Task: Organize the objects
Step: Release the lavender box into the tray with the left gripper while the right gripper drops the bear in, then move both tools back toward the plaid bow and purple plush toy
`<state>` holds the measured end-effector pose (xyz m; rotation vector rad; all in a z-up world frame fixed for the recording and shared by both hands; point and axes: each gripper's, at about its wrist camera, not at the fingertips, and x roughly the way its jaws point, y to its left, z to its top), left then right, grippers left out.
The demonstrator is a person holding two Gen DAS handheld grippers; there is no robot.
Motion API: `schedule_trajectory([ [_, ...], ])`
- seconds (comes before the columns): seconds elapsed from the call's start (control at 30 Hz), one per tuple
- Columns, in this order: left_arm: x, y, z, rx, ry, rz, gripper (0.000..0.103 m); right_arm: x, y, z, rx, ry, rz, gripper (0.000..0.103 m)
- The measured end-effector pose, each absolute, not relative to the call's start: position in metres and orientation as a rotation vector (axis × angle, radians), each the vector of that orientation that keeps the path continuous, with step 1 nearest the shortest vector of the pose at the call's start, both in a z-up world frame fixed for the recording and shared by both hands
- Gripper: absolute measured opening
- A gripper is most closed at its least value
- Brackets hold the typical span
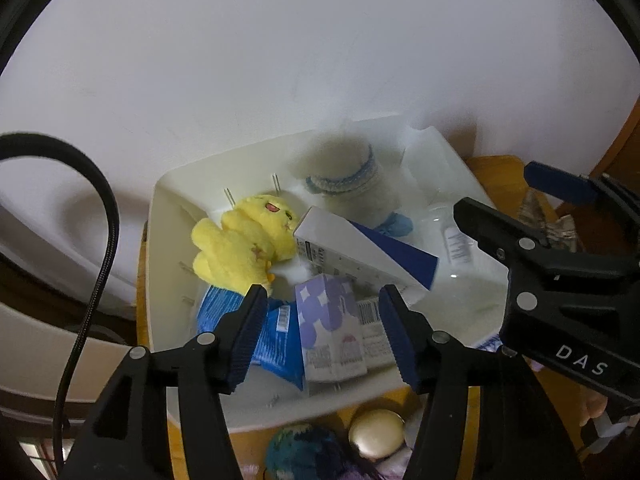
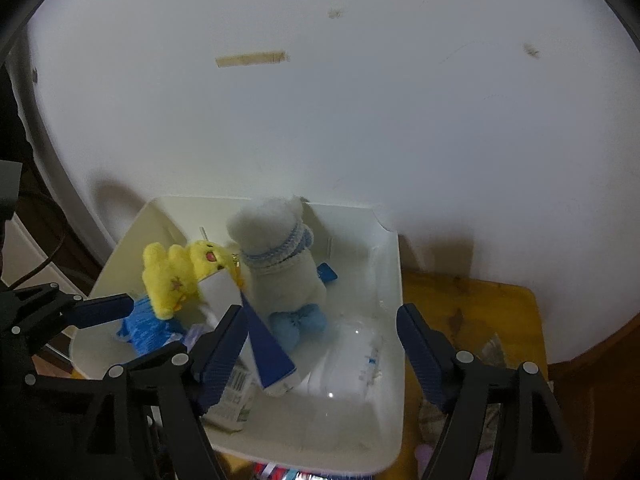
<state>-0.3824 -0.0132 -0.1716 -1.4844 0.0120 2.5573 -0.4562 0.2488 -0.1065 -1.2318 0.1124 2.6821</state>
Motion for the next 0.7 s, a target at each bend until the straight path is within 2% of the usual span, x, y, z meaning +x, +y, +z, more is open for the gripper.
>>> schedule_trajectory([
  [0.5,-0.317,-0.019,-0.072,-1.265,0.039,2.616,0.068,-0.346,0.227,-0.032,-1.049,0.251,2.757,0.078],
  [0.7,-0.278,-0.008,-0.035,-1.18,0.085,2.627,0.069,-0.29,0.217,0.008,-0.908,0.22,2.815,0.078],
])
